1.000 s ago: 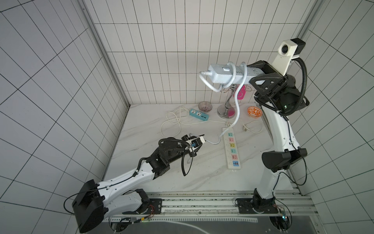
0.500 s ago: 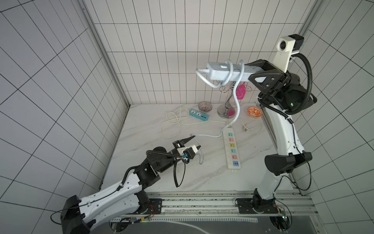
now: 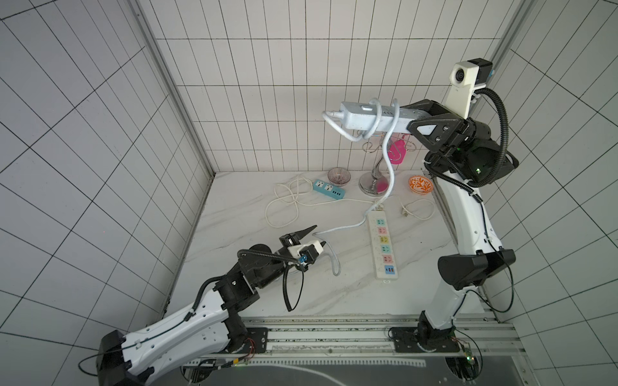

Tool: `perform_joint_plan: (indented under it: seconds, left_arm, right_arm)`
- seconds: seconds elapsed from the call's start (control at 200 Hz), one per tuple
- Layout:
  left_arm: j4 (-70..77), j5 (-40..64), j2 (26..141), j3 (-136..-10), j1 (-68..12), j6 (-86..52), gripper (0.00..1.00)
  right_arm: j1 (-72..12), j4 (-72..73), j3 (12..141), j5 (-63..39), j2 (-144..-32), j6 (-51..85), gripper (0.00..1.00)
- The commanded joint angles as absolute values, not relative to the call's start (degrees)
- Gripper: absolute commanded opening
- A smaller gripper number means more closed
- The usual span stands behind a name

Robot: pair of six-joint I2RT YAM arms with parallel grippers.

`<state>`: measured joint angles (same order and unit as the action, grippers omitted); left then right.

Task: Wrap the cord around the power strip
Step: Wrap the power cord around the power strip.

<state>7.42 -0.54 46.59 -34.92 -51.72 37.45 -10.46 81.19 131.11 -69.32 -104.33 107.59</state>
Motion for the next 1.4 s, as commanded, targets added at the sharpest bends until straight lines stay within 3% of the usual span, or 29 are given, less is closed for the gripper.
perform_joint_plan:
  seconds: [0.0,0.095,0.18,0.48,0.844,1.084,1.399]
  left_arm:
    - [5.52,-1.25,48.99,-37.03,-50.34,37.78,0.44]
    - [3.72,1.99,49.6,-37.88,-47.6,36.43,0.3]
    - [3.0,4.74,49.31,-37.88,-44.91,35.28,0.0]
    - [2.72,9.83,53.9,-43.39,-33.97,31.69,0.0]
    - [0.52,8.78,69.25,-60.42,-22.95,31.48,0.0]
    - [-0.27,-1.57,77.37,-72.2,-16.88,33.3,0.0]
    - [-1.43,-14.69,77.32,-79.82,-10.41,35.81,0.0]
  right_arm:
    - [-9.84,85.01,130.25,-65.48,-102.58,110.74,0.0]
    - [-9.78,85.39,130.17,-66.01,-102.33,110.91,0.0]
    - [-9.58,86.97,129.88,-65.71,-102.31,111.93,0.0]
    - [-11.32,100.76,130.05,-64.63,-103.21,120.87,0.0]
    - [-27.18,103.41,133.39,-71.01,-108.77,121.79,0.0]
    - [-36.1,100.13,127.77,-77.75,-111.78,118.39,0.0]
    - [-36.11,91.4,123.96,-81.3,-120.3,112.51,0.0]
